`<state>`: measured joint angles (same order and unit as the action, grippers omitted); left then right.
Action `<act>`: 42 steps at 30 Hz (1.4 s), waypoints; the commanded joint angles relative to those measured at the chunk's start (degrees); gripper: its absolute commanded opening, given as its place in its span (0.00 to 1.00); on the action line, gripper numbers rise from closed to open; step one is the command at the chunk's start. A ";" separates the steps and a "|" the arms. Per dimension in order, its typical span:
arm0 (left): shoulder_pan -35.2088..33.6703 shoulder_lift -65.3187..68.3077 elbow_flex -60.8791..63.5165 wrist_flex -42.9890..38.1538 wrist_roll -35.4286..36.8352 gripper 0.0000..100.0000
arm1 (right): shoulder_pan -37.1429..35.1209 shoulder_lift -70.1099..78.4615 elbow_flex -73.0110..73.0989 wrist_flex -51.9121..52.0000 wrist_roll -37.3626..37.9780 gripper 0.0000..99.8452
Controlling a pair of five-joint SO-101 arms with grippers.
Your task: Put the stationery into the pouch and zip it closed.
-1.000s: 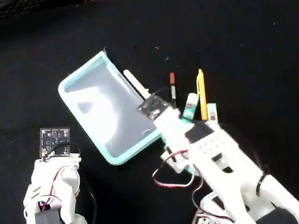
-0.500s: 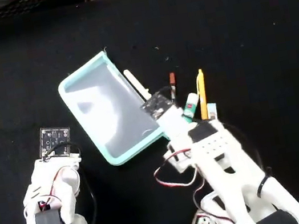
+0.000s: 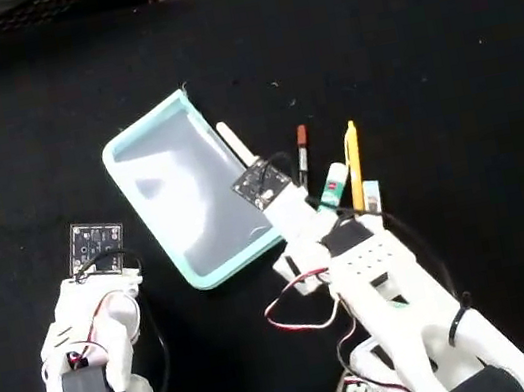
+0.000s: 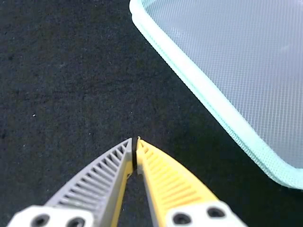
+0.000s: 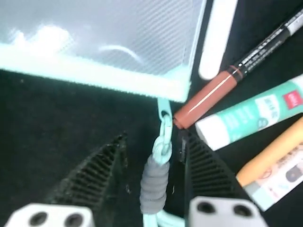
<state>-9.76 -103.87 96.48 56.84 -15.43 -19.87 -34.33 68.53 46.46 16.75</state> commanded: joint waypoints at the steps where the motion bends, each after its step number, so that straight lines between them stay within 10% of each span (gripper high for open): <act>1: 0.22 -0.18 0.84 -0.44 -0.35 0.03 | 2.81 -1.01 -0.13 -2.46 0.09 0.17; 31: 0.31 -0.18 0.84 -0.26 -0.35 0.03 | 2.99 4.26 -8.84 -1.14 -3.34 0.01; 42: 0.13 -0.26 0.84 0.35 -0.35 0.03 | -6.33 -3.56 -50.33 26.20 6.33 0.01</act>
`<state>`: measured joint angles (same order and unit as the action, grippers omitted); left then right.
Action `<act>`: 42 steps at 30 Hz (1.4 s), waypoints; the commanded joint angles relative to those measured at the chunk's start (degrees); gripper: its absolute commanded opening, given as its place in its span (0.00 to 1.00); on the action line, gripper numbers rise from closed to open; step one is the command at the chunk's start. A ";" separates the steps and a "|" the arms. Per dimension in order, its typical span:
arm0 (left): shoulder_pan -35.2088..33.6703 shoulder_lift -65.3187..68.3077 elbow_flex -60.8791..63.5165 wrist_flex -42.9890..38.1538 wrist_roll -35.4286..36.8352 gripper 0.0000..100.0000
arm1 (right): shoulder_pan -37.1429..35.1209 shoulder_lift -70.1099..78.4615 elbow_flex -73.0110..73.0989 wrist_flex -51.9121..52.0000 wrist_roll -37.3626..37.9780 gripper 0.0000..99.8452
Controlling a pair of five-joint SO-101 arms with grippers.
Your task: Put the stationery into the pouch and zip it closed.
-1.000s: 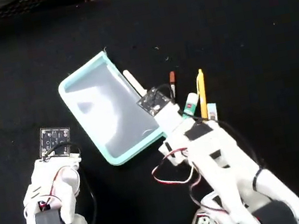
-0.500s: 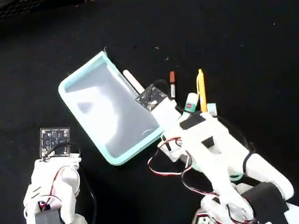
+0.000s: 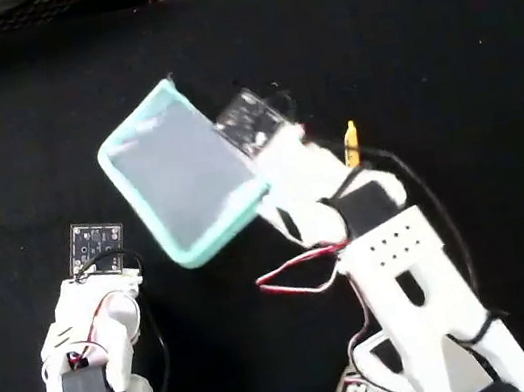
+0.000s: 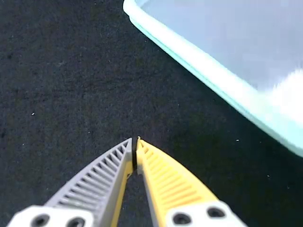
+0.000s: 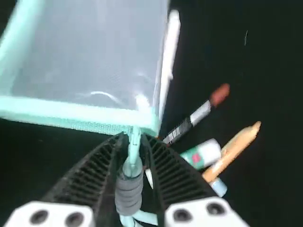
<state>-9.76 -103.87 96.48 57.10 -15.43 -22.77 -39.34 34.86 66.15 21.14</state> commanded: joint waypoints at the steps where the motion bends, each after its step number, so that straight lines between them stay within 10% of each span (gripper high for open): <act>1: 0.13 -0.26 0.84 0.18 -0.35 0.03 | -4.48 3.38 -21.32 8.88 2.55 0.01; 10: -5.49 -0.26 -13.14 2.37 -0.97 0.03 | -4.48 15.34 -42.95 13.27 9.32 0.01; 17: -7.52 -0.18 -31.25 -13.27 4.13 0.03 | -4.57 18.15 -51.47 12.04 9.93 0.01; 27: -7.34 9.67 -18.51 -41.05 15.56 0.03 | -6.42 20.18 -55.78 11.96 9.93 0.01; 36: -1.63 14.86 -24.92 -30.51 15.38 0.15 | -7.03 20.09 -51.82 5.36 9.49 0.01; 42: -8.92 14.86 -18.86 -41.85 15.74 0.15 | -12.40 19.82 -57.10 13.45 9.41 0.01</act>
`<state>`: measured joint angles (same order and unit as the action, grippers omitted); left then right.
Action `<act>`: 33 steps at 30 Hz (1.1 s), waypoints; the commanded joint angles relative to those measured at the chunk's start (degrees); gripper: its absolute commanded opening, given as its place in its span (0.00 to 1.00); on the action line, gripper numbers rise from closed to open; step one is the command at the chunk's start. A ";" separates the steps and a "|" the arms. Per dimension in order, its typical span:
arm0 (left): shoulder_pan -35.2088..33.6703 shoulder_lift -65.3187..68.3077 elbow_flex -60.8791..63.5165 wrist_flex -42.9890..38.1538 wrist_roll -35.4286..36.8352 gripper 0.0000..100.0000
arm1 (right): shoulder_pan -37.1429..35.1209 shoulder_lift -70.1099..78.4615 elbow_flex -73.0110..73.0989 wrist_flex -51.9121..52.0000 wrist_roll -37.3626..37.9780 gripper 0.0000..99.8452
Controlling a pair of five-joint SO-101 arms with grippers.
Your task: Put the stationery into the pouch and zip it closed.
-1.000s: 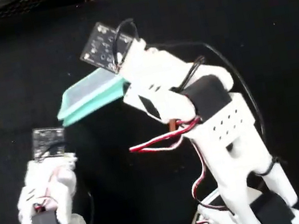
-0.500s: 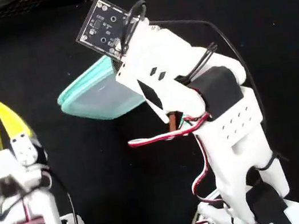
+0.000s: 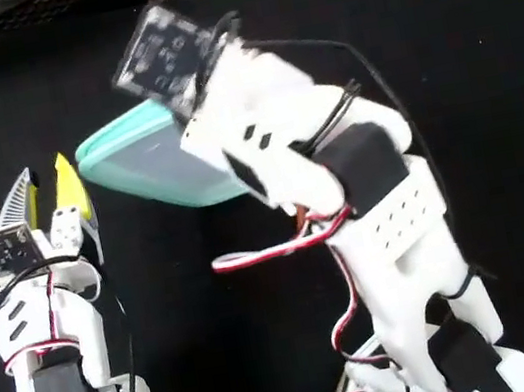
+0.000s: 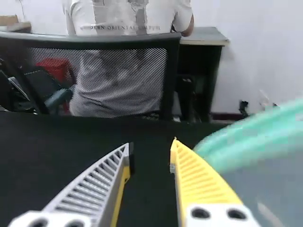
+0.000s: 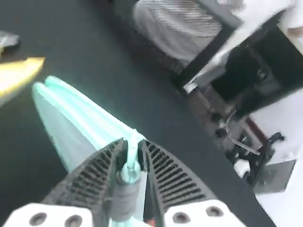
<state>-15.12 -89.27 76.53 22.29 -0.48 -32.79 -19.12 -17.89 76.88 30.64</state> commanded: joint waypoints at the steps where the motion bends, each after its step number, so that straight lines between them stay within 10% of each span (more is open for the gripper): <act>1: -4.70 0.26 2.07 -9.93 0.88 0.15 | -3.08 -0.40 -5.32 3.69 -0.09 0.01; 15: 3.03 0.26 2.24 -21.19 1.58 0.15 | -4.31 -0.48 -8.31 10.46 -0.18 0.01; 27: 15.16 -0.35 -1.01 14.15 0.62 0.15 | -3.96 -0.04 -8.13 -1.67 -6.86 0.01; 33: 11.12 -0.35 -13.93 34.02 -13.19 0.15 | -3.96 -0.40 -8.22 -2.37 -9.49 0.01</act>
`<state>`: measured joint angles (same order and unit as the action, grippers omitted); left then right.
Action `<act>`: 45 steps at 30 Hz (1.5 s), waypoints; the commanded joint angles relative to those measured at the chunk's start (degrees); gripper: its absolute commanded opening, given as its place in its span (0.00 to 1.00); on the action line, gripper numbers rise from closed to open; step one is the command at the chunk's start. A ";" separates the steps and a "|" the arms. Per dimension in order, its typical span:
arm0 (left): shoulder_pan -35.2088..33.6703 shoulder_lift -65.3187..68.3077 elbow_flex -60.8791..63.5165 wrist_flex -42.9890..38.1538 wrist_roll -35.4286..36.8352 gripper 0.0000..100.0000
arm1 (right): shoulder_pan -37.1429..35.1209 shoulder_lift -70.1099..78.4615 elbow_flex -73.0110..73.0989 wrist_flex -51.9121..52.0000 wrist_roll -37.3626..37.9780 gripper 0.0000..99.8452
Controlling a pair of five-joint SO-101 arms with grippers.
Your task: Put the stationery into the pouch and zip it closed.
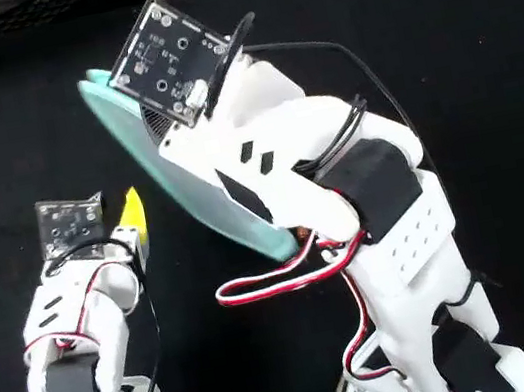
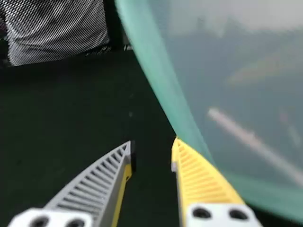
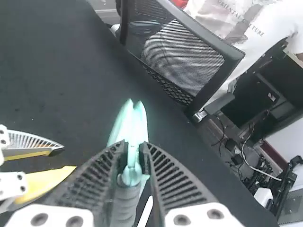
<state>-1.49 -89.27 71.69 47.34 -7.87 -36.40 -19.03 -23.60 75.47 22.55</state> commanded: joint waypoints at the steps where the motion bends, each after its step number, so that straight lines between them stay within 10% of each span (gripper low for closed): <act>1: -3.47 -0.35 -11.74 12.66 -7.38 0.15 | -0.35 -0.48 -2.86 0.35 -2.02 0.01; 19: -18.59 -0.18 -31.69 20.31 -5.89 0.15 | -0.35 -0.66 3.12 25.32 4.75 0.01; 25: -18.42 0.35 -31.96 8.35 -1.58 0.15 | -0.26 -8.31 7.69 25.41 8.53 0.01; 34: -3.82 14.68 -20.44 -8.97 -0.79 0.16 | 0.18 -19.65 24.84 22.42 9.93 0.01; 45: 10.86 17.49 -28.09 17.05 -0.79 0.16 | 13.98 -22.55 27.30 1.58 0.79 0.01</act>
<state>5.45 -70.11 47.08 59.03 -9.10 -23.91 -41.19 3.30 83.21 27.03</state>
